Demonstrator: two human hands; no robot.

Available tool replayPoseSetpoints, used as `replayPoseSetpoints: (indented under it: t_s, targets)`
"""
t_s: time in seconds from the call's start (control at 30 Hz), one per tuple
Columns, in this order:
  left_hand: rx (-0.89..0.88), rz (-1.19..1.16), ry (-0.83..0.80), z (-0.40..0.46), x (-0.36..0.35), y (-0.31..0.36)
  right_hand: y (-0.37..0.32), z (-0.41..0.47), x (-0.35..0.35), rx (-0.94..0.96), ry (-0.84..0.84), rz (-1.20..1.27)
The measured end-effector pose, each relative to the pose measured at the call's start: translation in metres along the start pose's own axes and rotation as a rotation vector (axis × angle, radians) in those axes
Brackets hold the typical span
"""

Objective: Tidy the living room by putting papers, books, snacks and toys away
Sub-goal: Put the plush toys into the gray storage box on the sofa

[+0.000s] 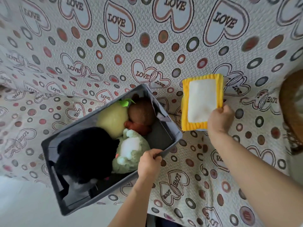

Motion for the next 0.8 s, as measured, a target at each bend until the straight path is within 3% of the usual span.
replayPoseSetpoints:
  t_s: [0.13,0.27,0.37,0.43,0.5,0.57,0.8]
  targets:
    - [0.0,-0.076,-0.033,0.0,0.011,-0.002,-0.048,-0.041,0.005,0.147,-0.04,0.157]
    - [0.019,-0.157,0.001,0.003,0.034,-0.008,-0.076,-0.102,-0.003,0.375,-0.204,0.249]
    - [0.027,-0.14,0.156,0.009,0.06,-0.019,-0.07,-0.15,-0.024,0.646,-0.355,-0.014]
    - [0.111,-0.187,0.27,0.013,0.081,-0.032,-0.049,-0.173,-0.048,0.76,-0.567,-0.288]
    - [0.143,-0.187,0.349,0.018,0.102,-0.045,-0.02,-0.189,-0.07,0.757,-0.807,-0.593]
    - [0.147,-0.203,0.386,0.025,0.119,-0.055,-0.002,-0.194,-0.08,0.681,-0.935,-0.777]
    - [0.001,-0.142,0.34,0.067,0.159,-0.065,0.013,-0.205,-0.098,0.48,-0.991,-1.021]
Point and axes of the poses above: each hand's wrist, its own z-axis towards the middle knuckle, its own x-axis out of the back of the hand, y = z × x, the point moved 5 cm from there along z, towards the middle knuckle, and after that the axes turned 10 degrees about y, right-handed, at the moved point
